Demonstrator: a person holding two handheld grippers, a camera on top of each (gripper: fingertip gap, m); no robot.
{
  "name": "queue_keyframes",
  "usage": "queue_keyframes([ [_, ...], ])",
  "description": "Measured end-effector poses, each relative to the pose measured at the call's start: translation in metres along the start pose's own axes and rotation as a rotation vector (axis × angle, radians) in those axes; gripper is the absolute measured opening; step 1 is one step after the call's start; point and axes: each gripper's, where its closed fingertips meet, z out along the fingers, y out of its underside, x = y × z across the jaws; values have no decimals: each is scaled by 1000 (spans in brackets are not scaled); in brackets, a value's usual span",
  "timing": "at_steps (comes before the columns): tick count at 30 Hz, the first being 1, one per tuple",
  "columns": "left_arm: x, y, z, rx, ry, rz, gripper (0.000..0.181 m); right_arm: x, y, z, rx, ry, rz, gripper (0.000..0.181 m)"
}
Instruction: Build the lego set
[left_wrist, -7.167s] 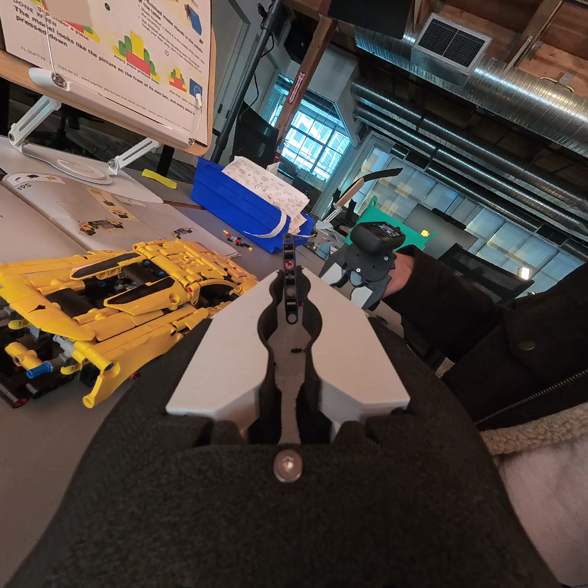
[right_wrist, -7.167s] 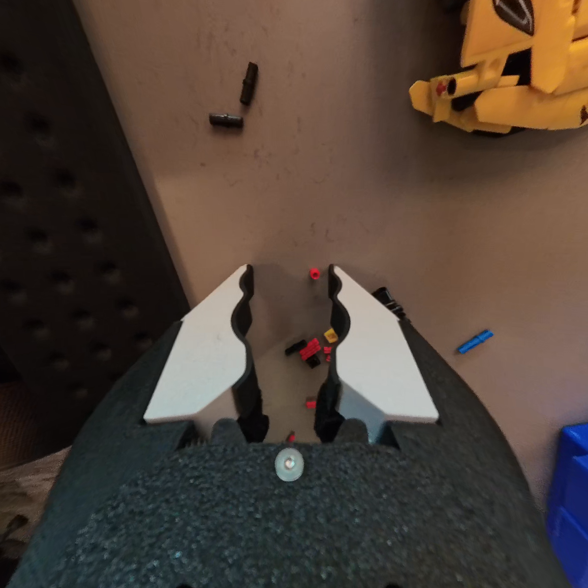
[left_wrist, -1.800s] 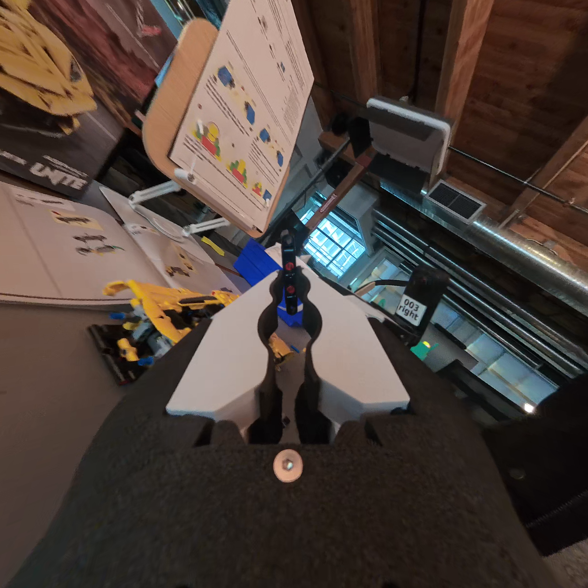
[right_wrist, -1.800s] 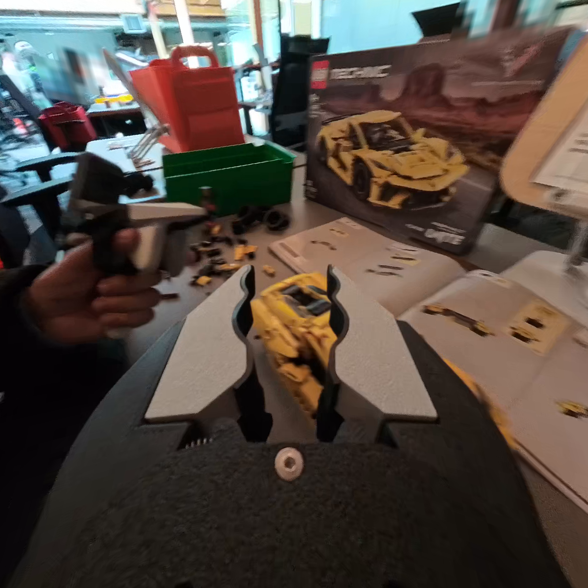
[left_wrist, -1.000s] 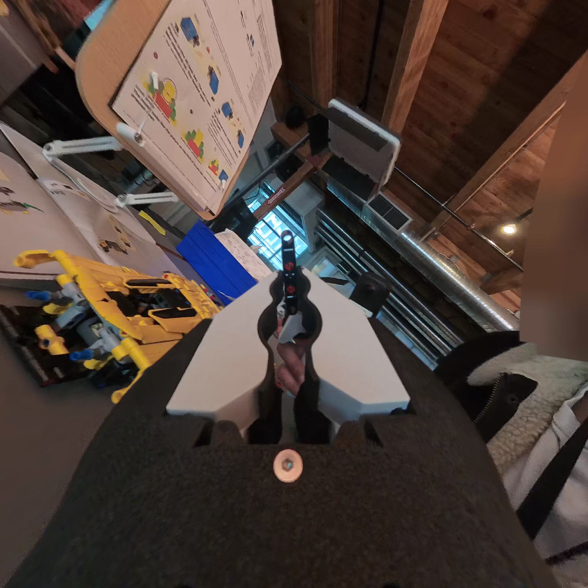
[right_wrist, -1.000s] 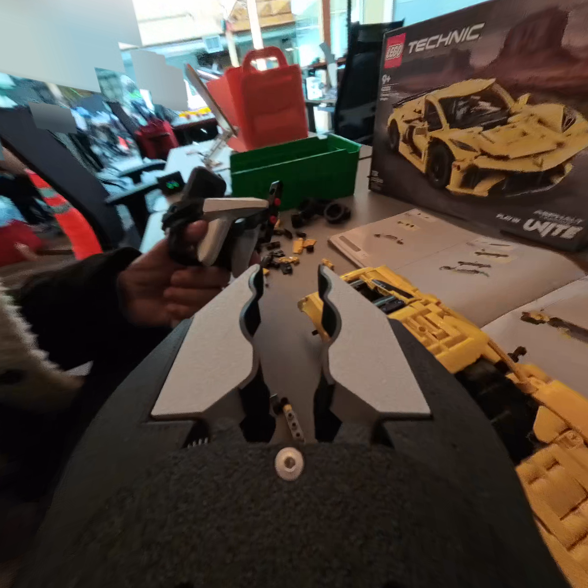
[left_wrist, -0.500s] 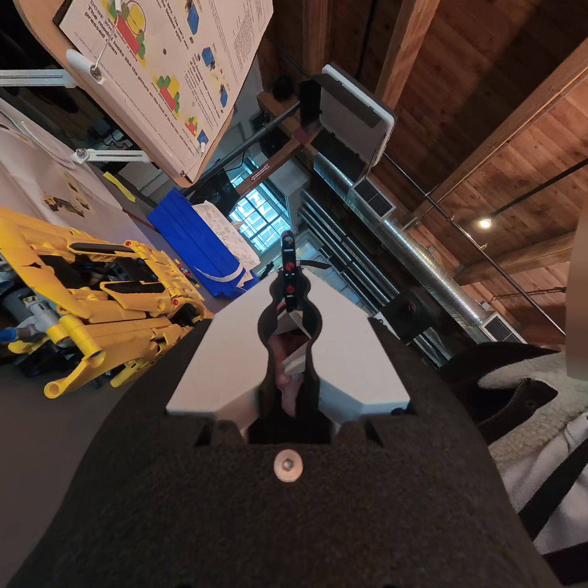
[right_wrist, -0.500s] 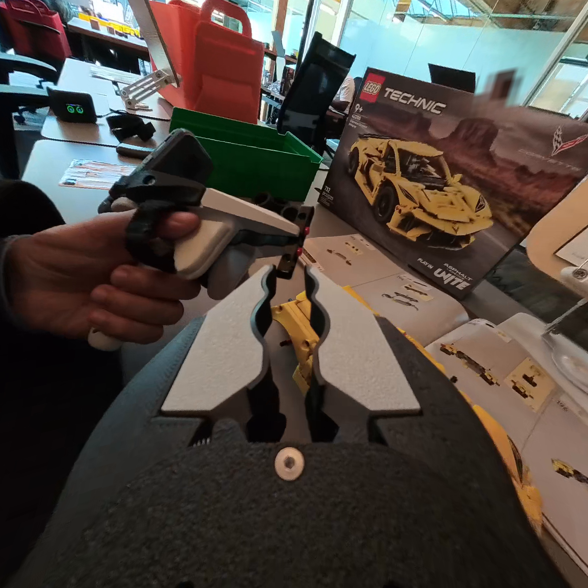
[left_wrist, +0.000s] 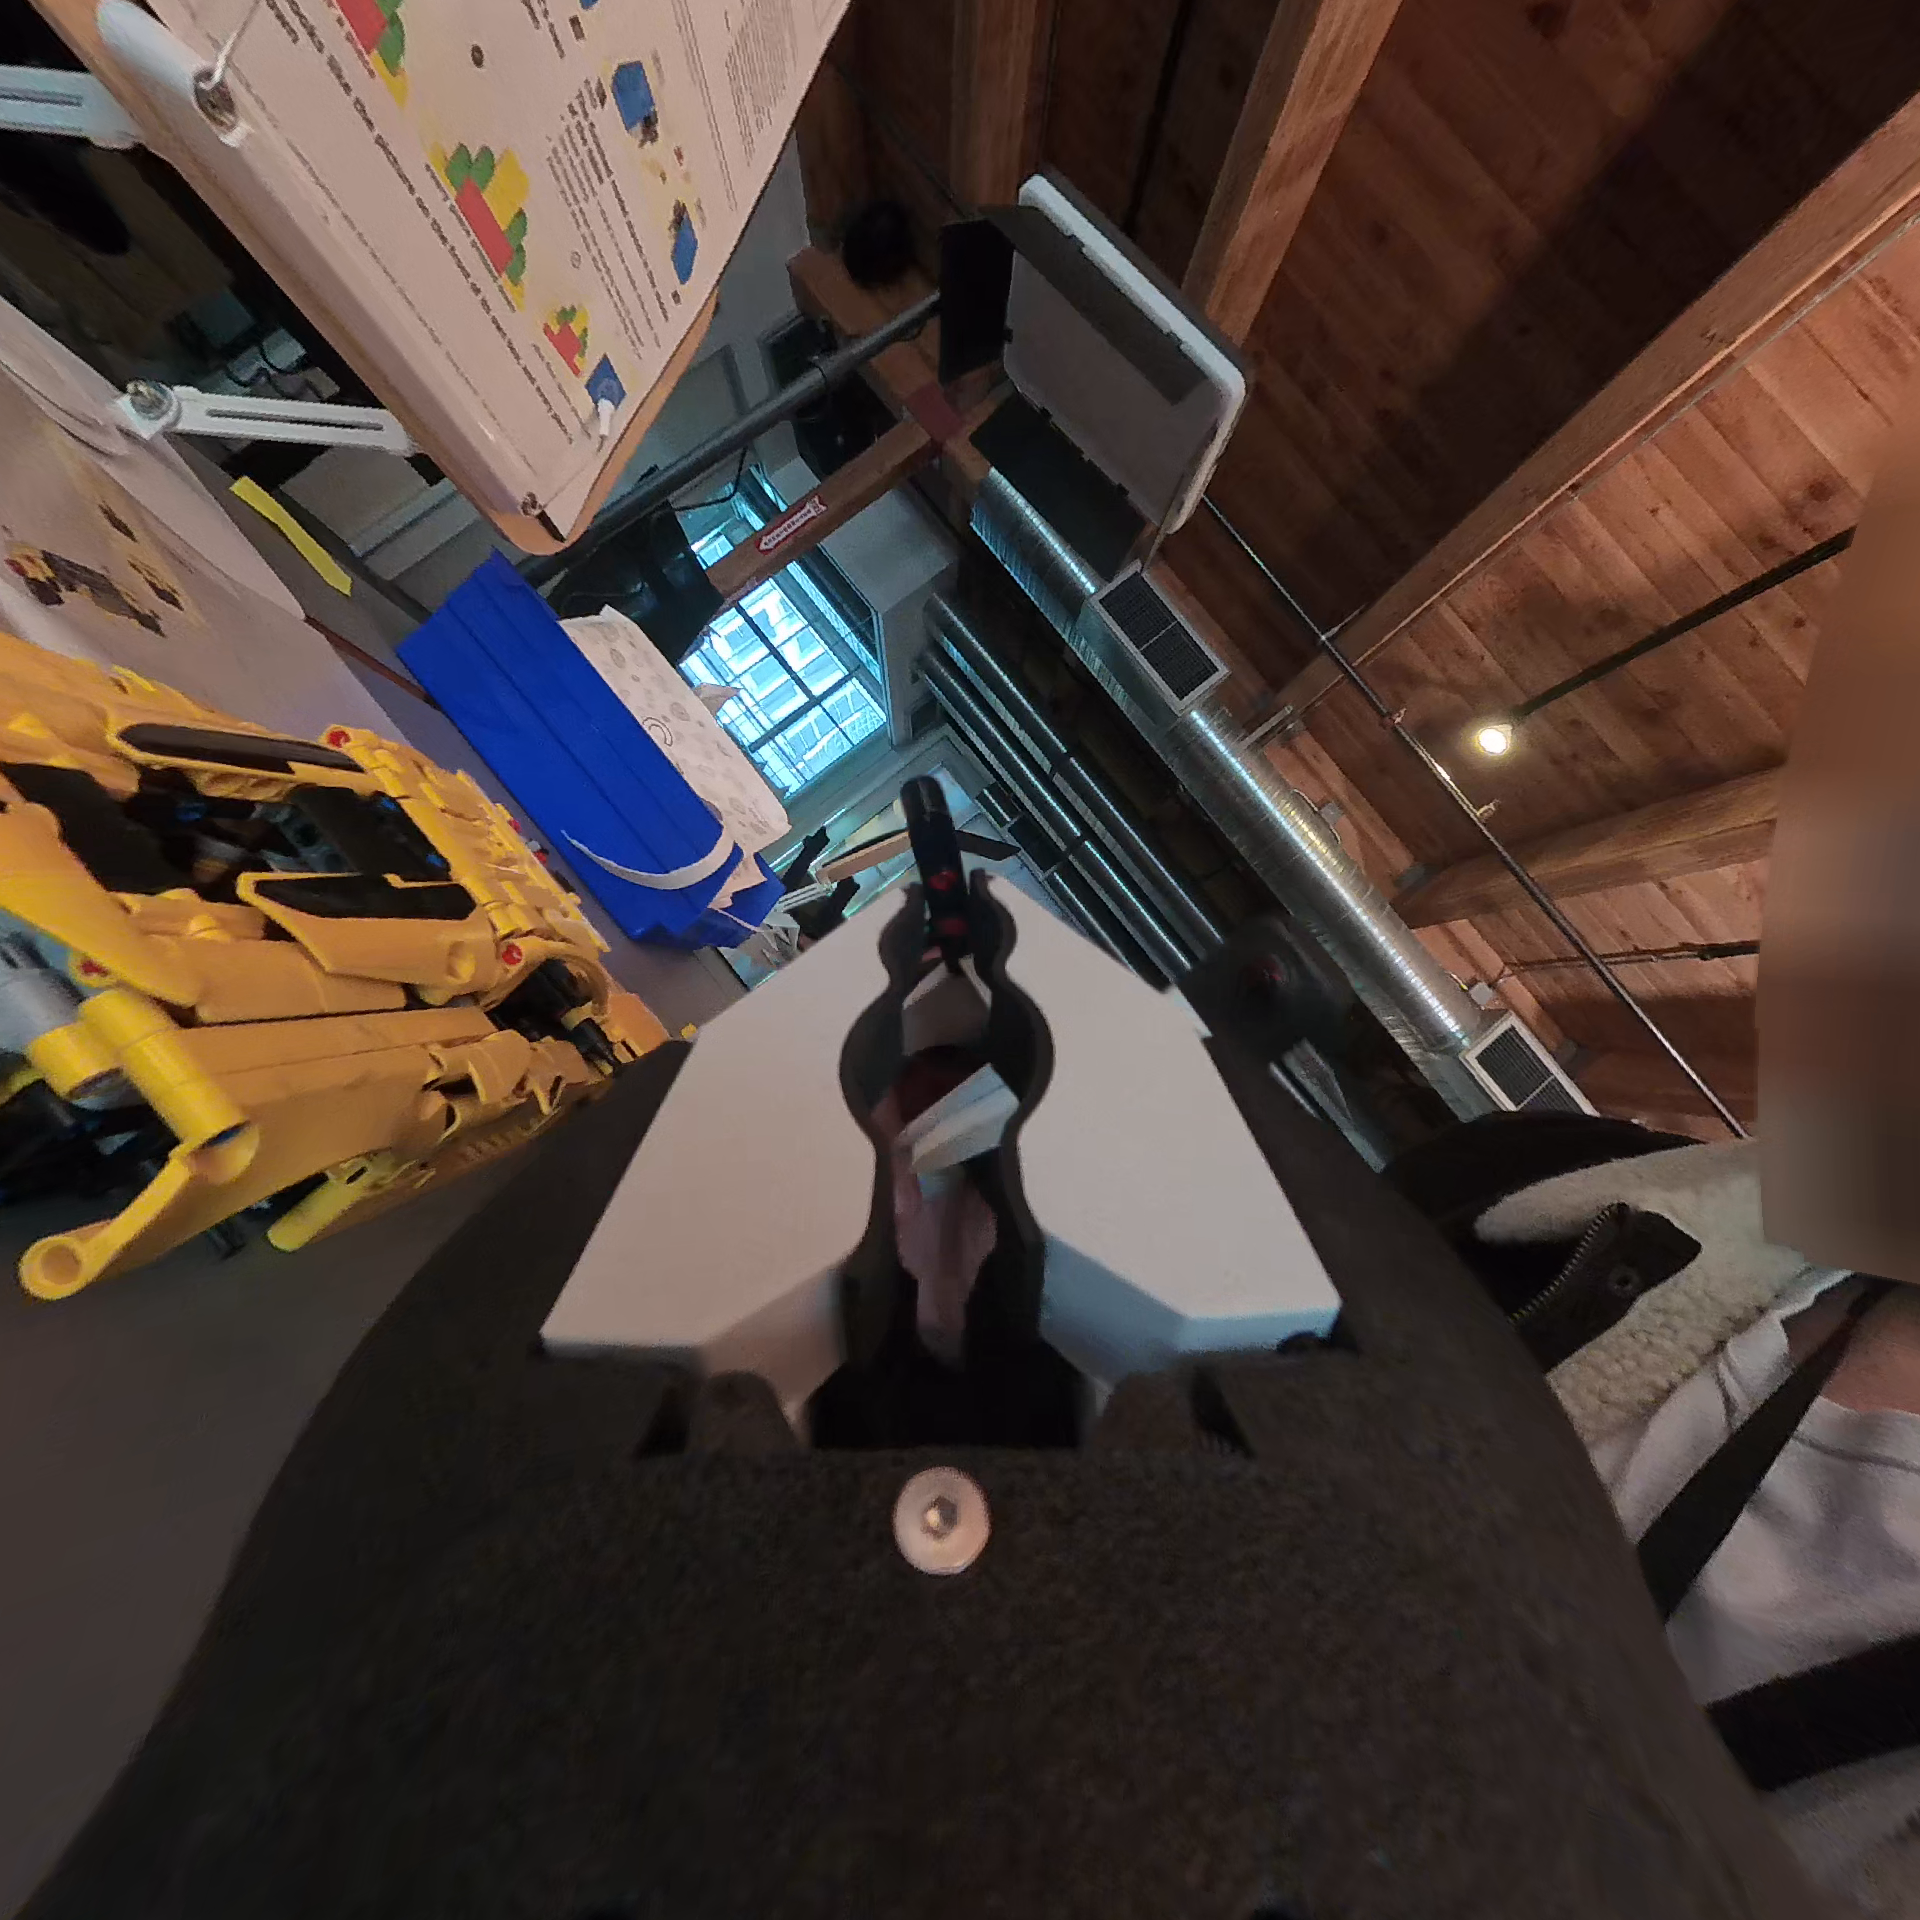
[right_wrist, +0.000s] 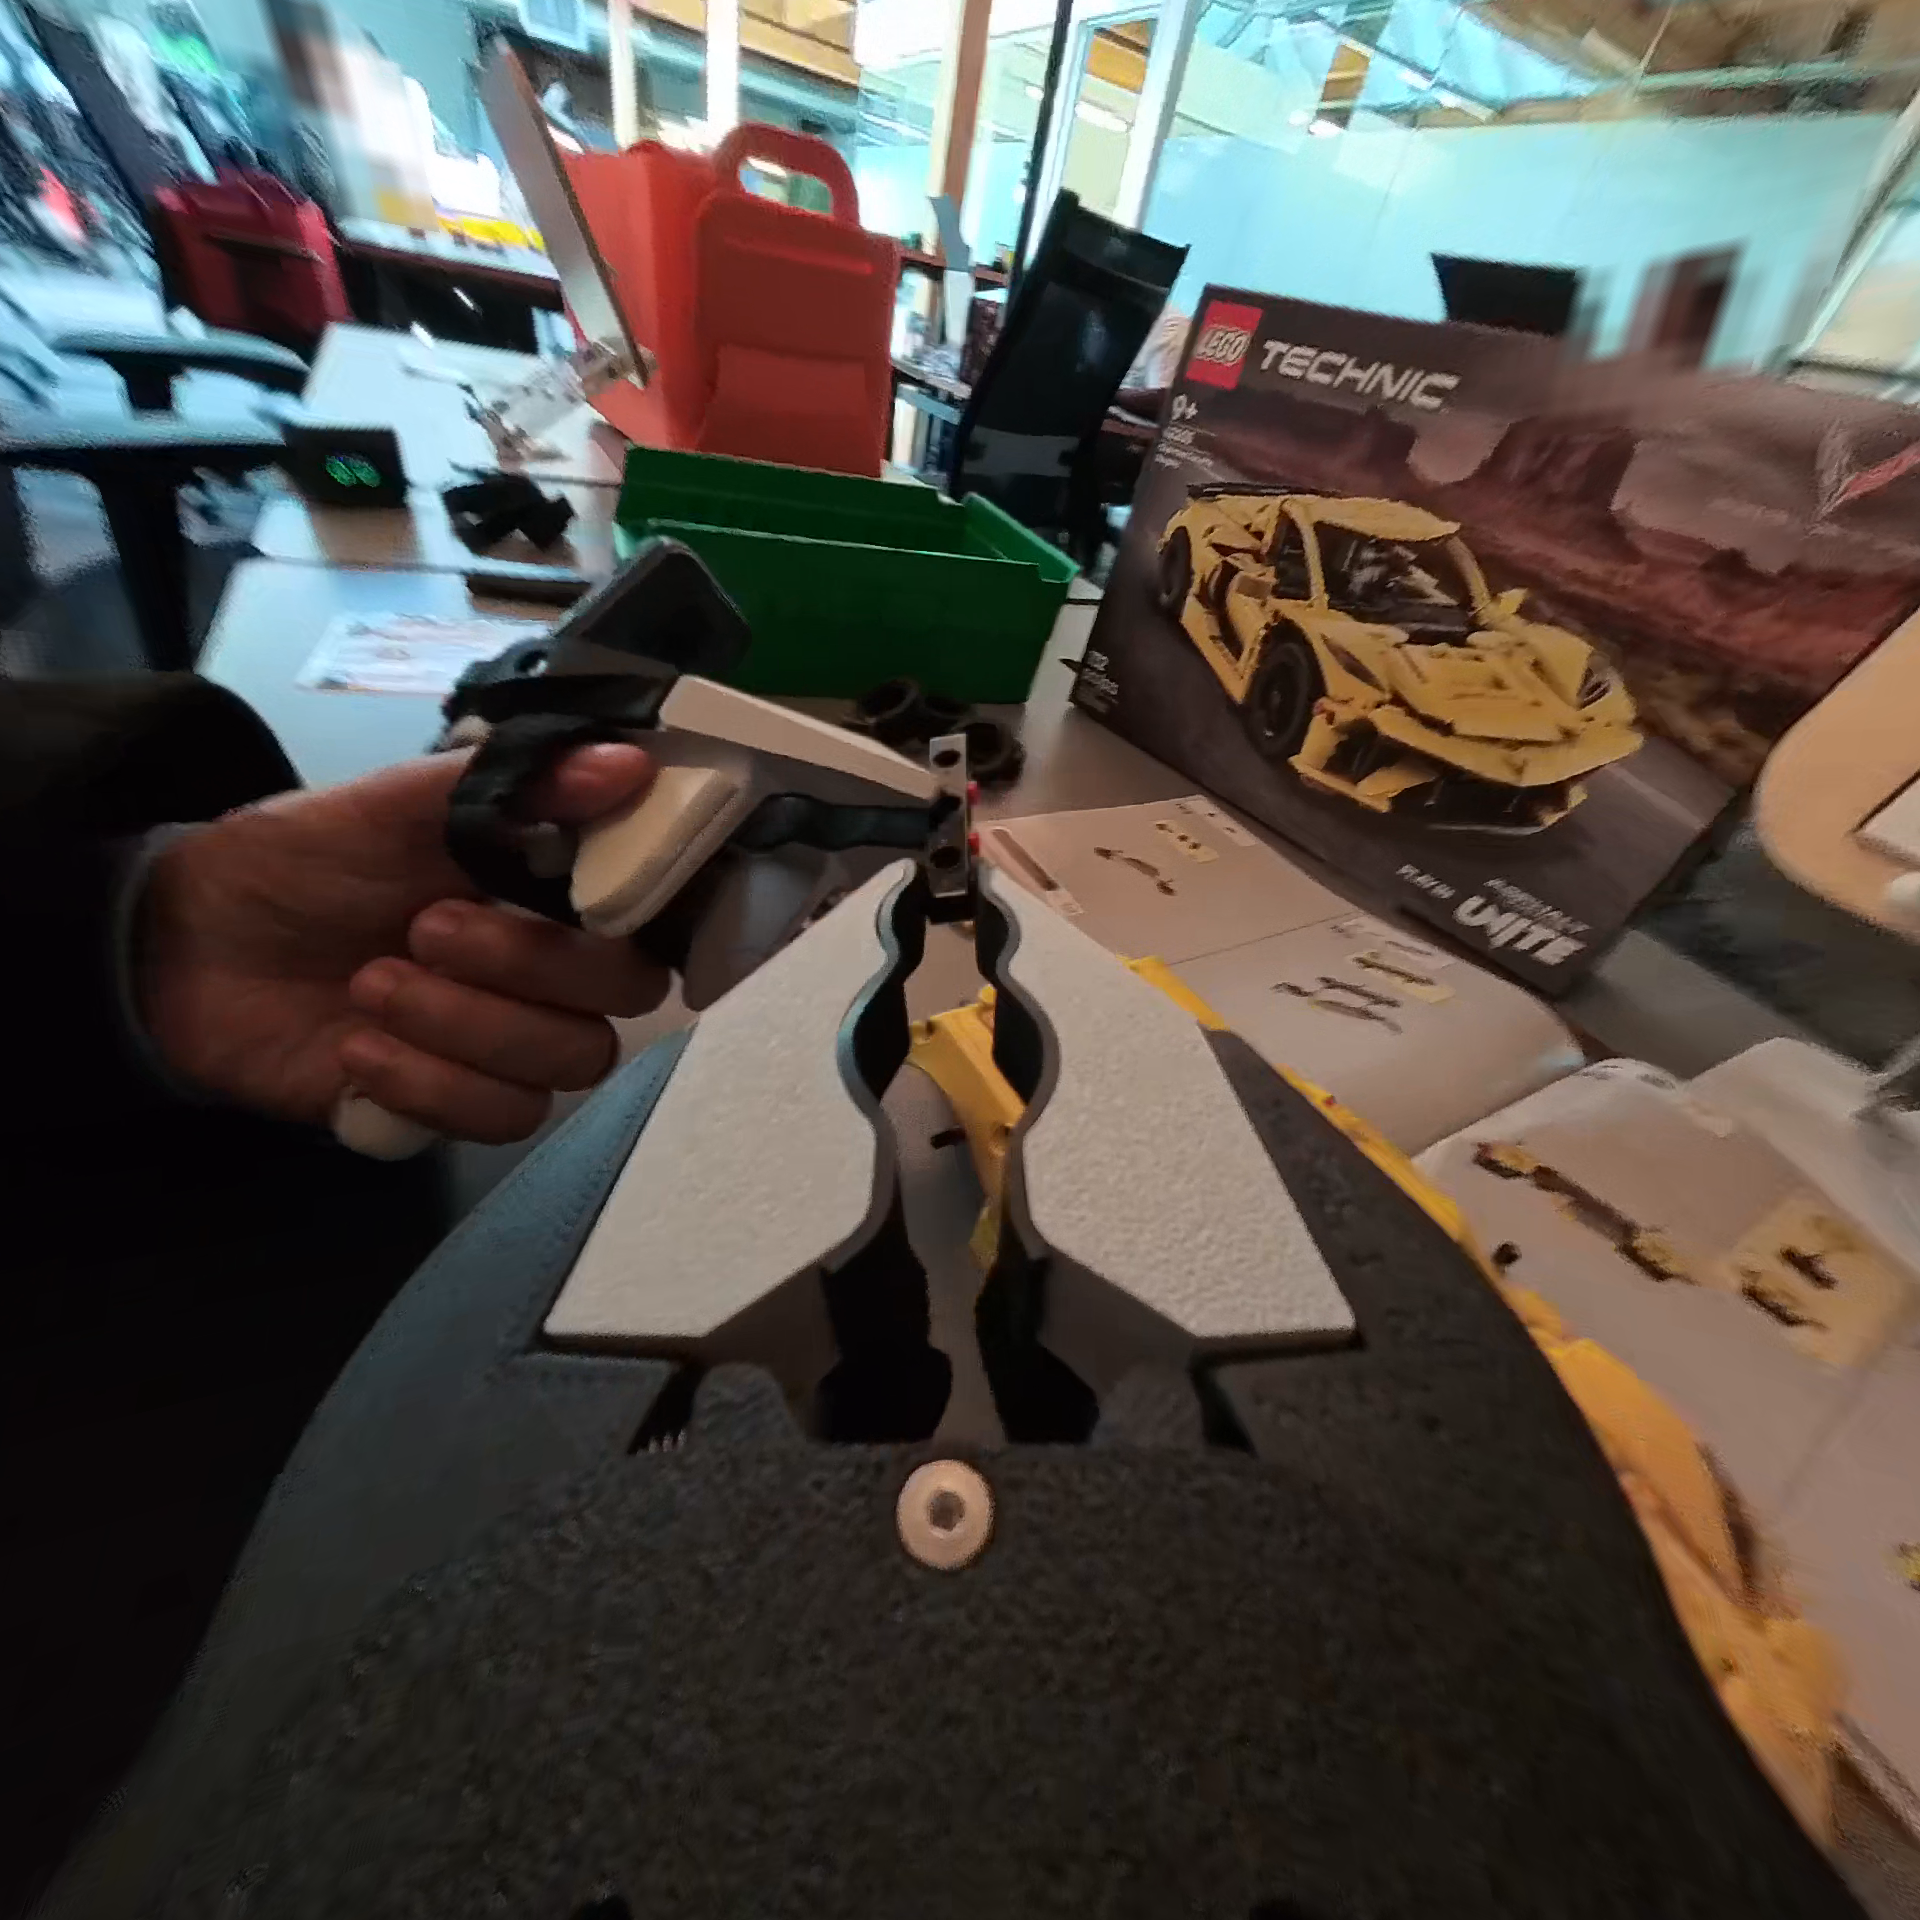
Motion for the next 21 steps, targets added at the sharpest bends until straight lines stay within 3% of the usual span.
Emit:
queue_keyframes([
  [8, -1, -7, -2, 35, -26, 45, 20, 18, -9, -17, 127, -275, 608, 6],
  [11, -4, -1, 2, 1, -85, 119, 28, 24, 0, -12, 65, -91, 336, 6],
  [17, -11, 5, 6, -29, -173, 189, 31, 16, 10, -2, -85, 317, -565, 7],
  [19, -16, 5, 5, -31, -197, 179, 31, 7, 13, 1, -94, 337, -725, 7],
  [21, -19, 4, 4, -30, -208, 157, 31, -1, 15, 2, -89, 306, -757, 7],
])
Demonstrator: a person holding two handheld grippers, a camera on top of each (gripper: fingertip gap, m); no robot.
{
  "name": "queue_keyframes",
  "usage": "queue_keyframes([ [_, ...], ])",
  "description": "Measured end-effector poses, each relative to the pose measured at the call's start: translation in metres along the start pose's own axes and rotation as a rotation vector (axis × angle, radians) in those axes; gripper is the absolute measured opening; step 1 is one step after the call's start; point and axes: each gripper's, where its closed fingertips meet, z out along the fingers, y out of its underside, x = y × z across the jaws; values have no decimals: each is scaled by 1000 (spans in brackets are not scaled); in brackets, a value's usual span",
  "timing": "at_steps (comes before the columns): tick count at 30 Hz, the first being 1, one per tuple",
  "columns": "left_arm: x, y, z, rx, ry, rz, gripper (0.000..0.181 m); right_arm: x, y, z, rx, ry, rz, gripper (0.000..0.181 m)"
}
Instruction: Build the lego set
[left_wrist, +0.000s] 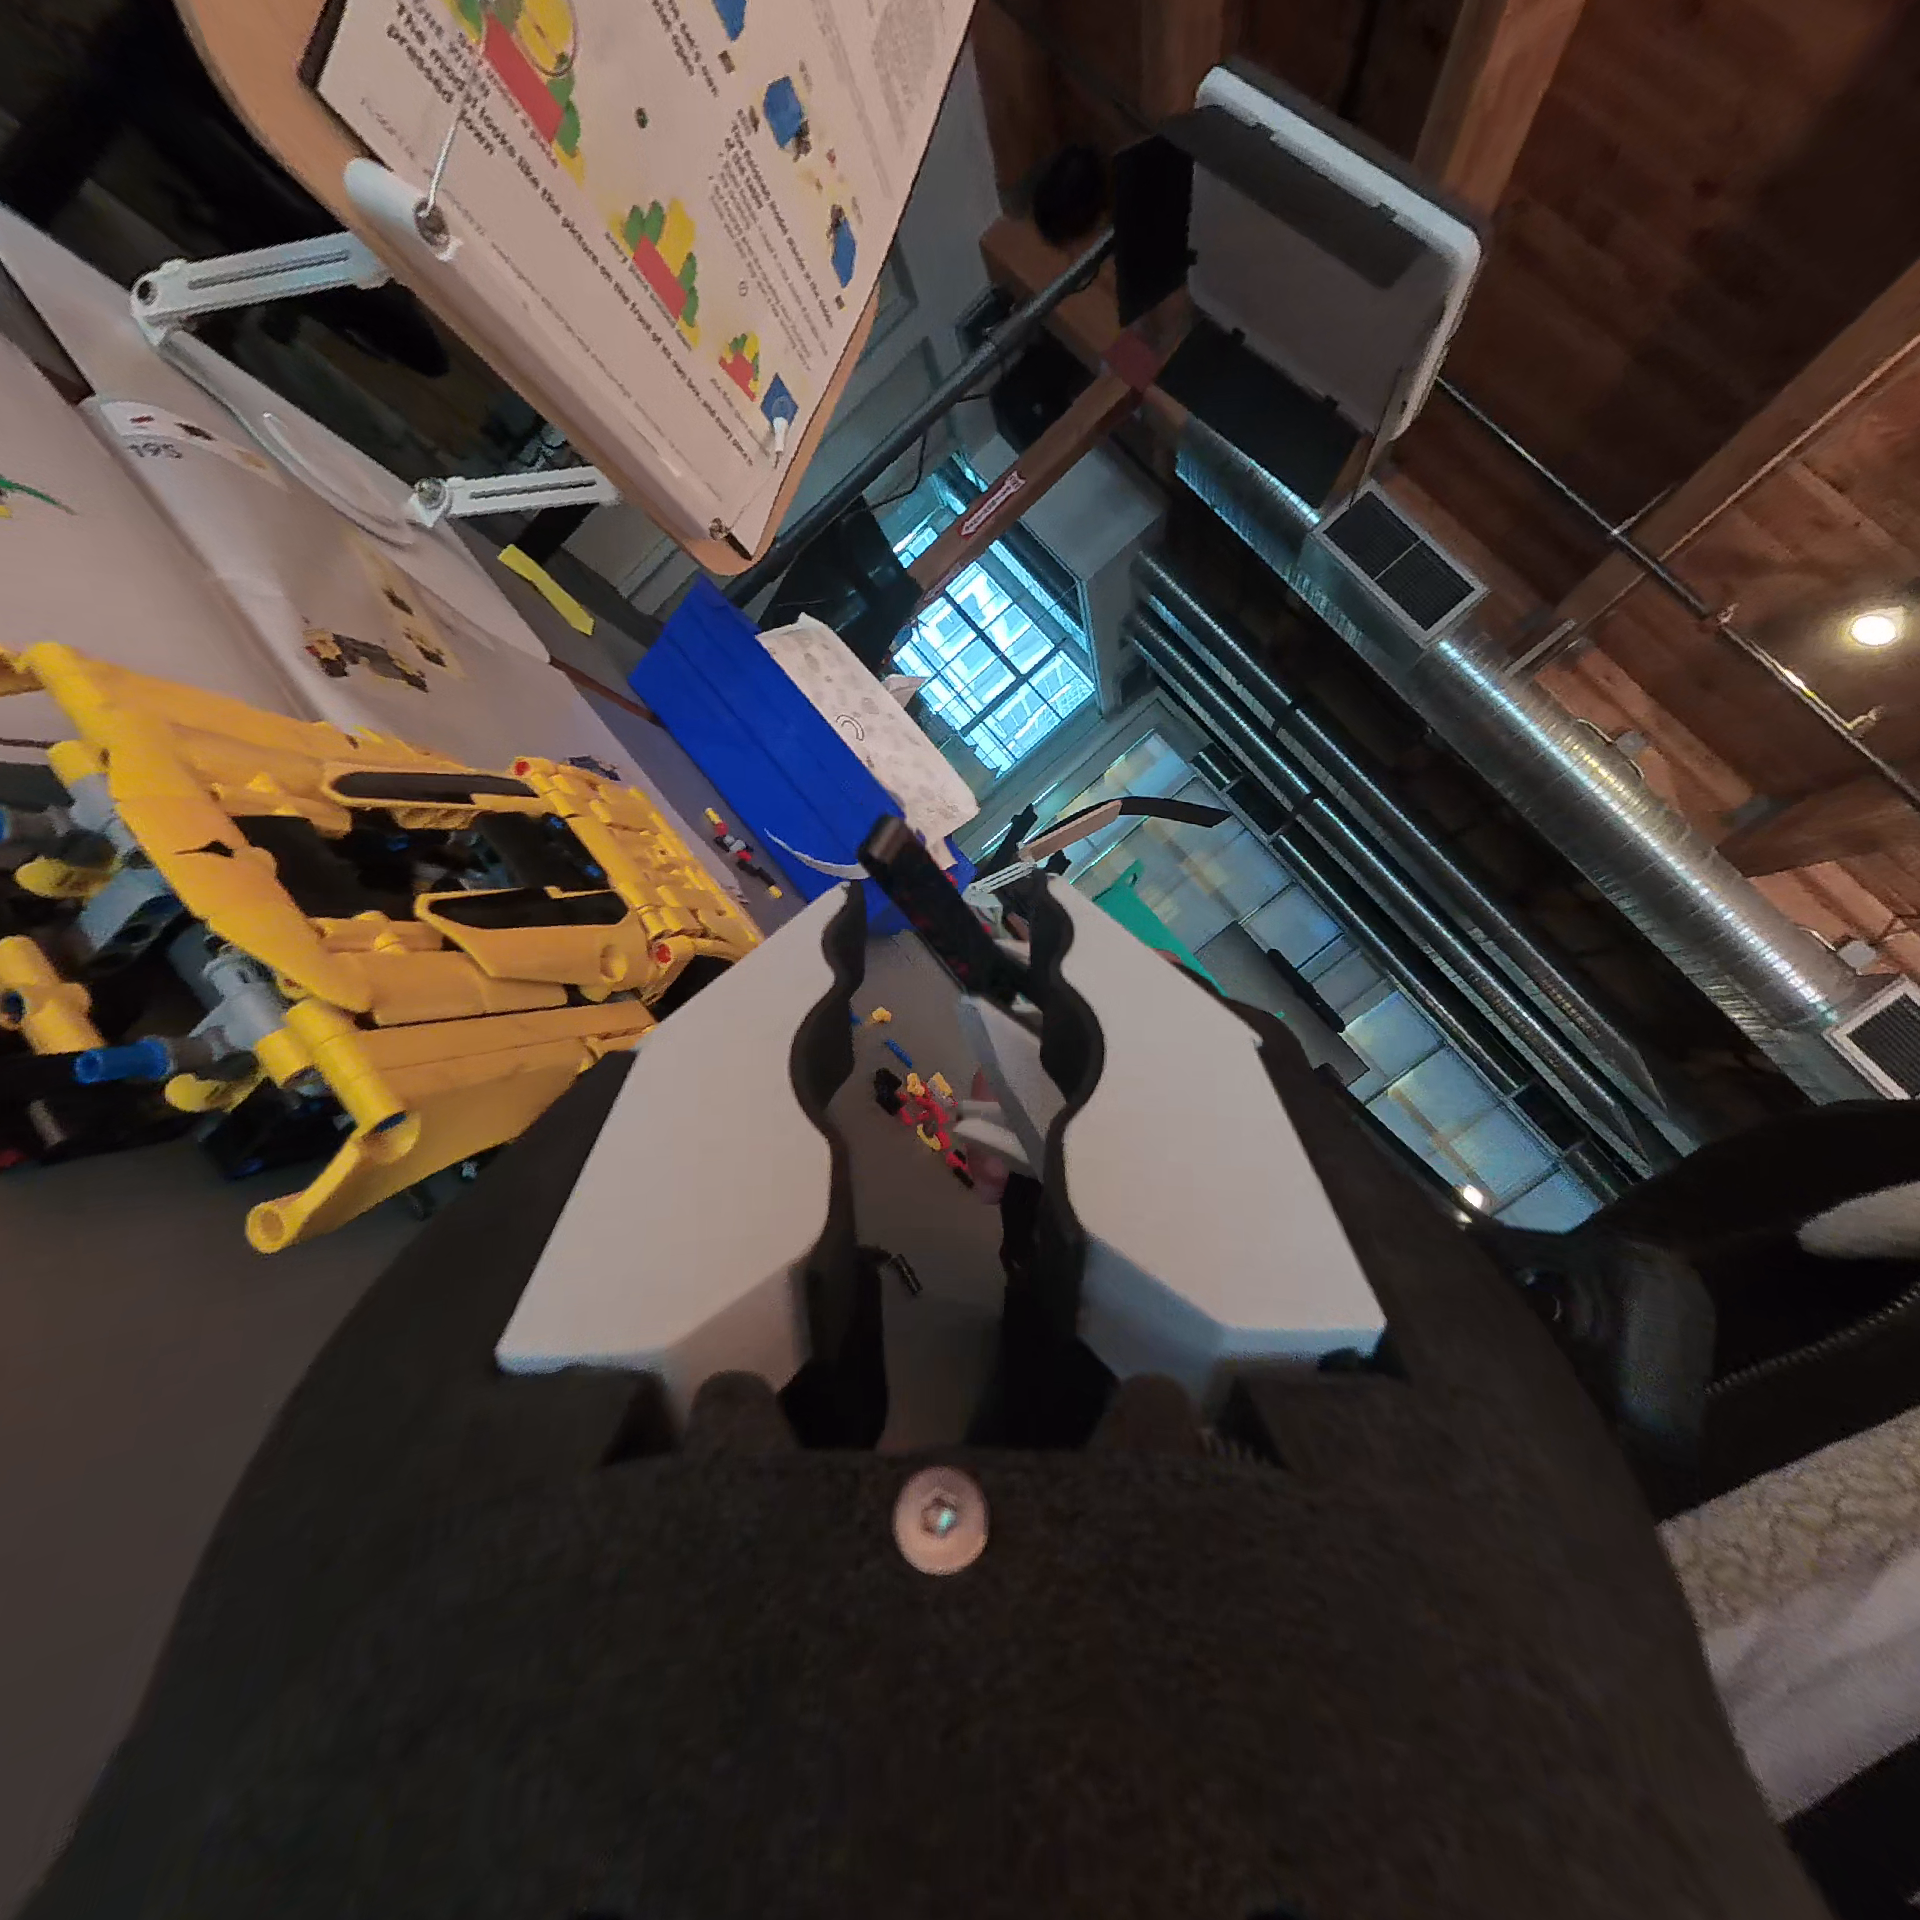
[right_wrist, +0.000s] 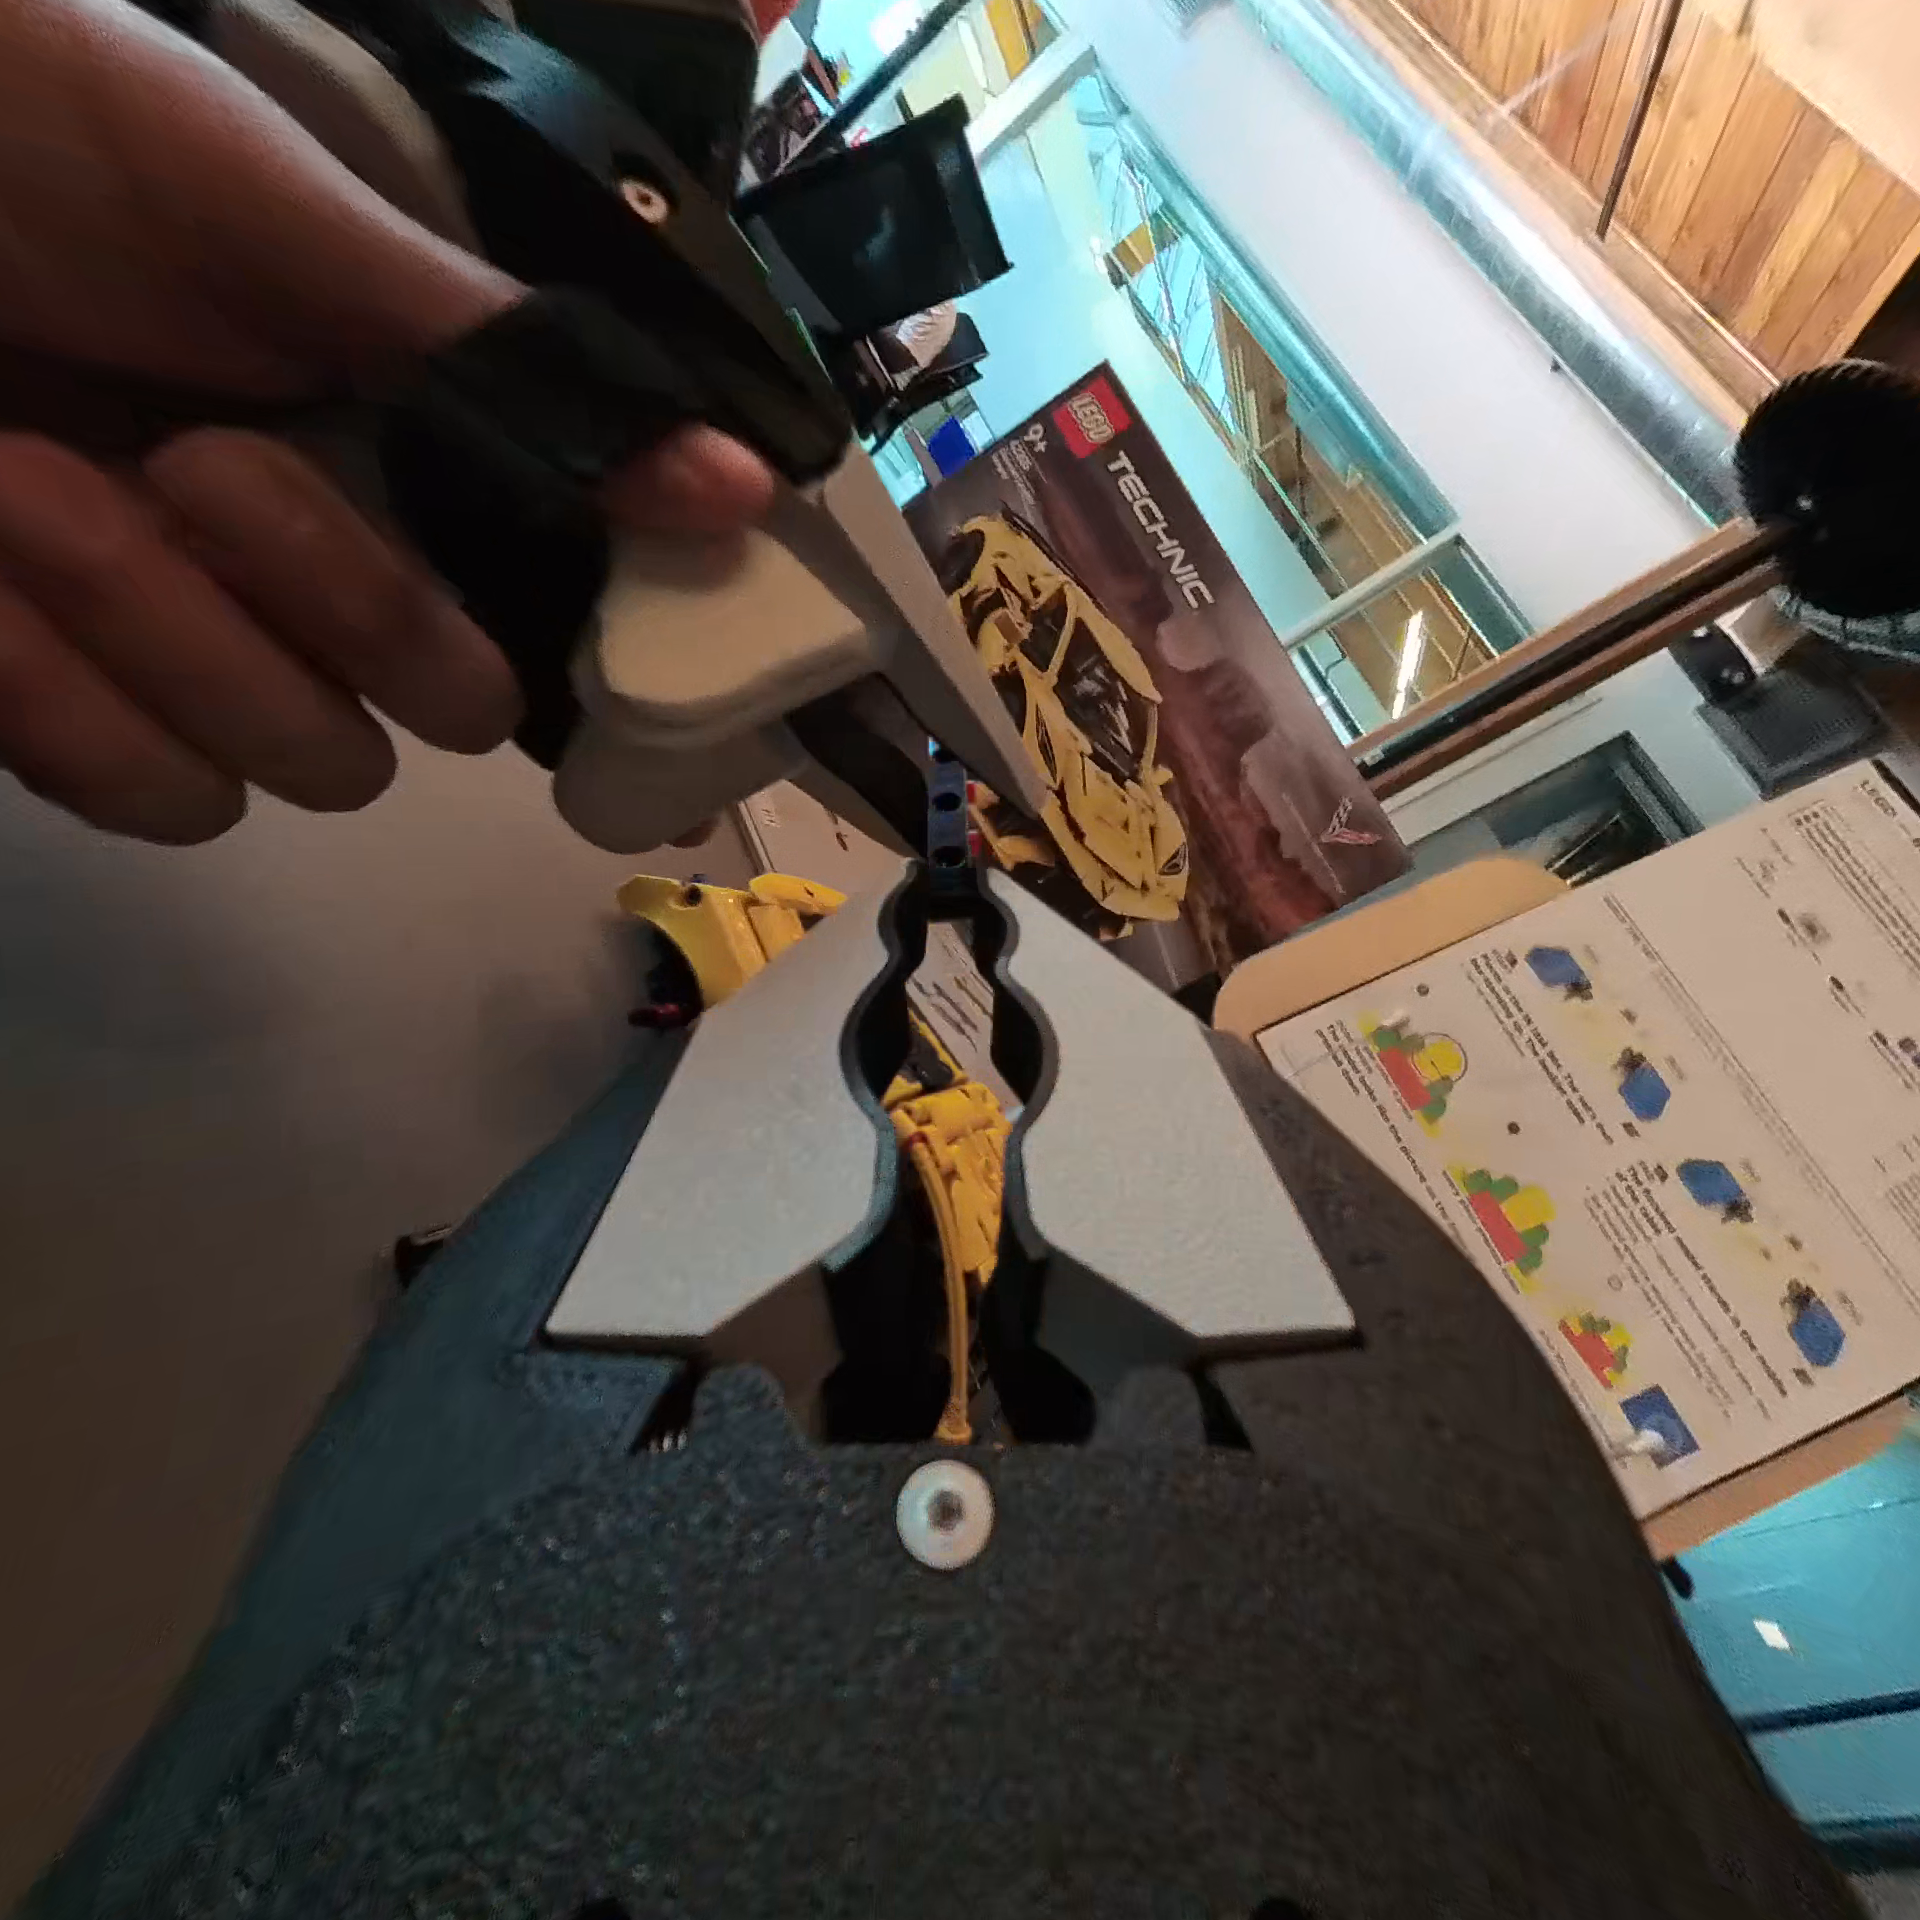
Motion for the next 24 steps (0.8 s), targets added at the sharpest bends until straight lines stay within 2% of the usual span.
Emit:
queue_keyframes([
  [1, -1, 0, -1, -1, 2, -8, 27, 0, -1, 0, 3, 2, -3, 7],
  [2, -1, 0, -2, -3, 5, -15, 16, 0, 0, 0, 0, 2, -9, 6],
  [4, -1, -1, -3, -2, 12, -16, 13, -2, 2, 2, -7, 3, -10, 7],
  [5, 2, -2, -4, 3, 28, -9, 12, -4, 0, 2, 6, -1, 25, 8],
  [7, 11, -7, -6, 19, 74, 16, 9, -12, -9, -2, 54, -119, 233, 11],
  [10, 35, -15, -11, 54, 189, 87, 8, 0, -21, -11, 151, -372, 765, 42],
  [12, 58, -15, -15, 61, 307, 119, 8, 12, -28, -23, 279, -628, 1128, 39],
  [13, 71, -12, -17, 45, 379, 128, 8, 12, -32, -31, 320, -800, 1290, 27],
  [15, 96, -3, -22, 4, 515, 133, 8, 14, -46, -46, 401, -1120, 1555, 36],
  [16, 105, 4, -23, -31, 566, 136, 8, 11, -52, -52, 406, -1238, 1624, 40],
  [19, 121, 21, -25, -110, 654, 148, 8, -8, -72, -68, 394, -1501, 1624, 45],
  [21, 124, 24, -25, -124, 666, 150, 8, -9, -81, -77, 428, -1602, 1622, 29],
  [22, 122, 24, -25, -123, 658, 150, 7, -7, -84, -81, 464, -1632, 1610, 10],
  [24, 118, 22, -22, -118, 631, 139, 7, -6, -80, -79, 460, -1598, 1597, 8],
])
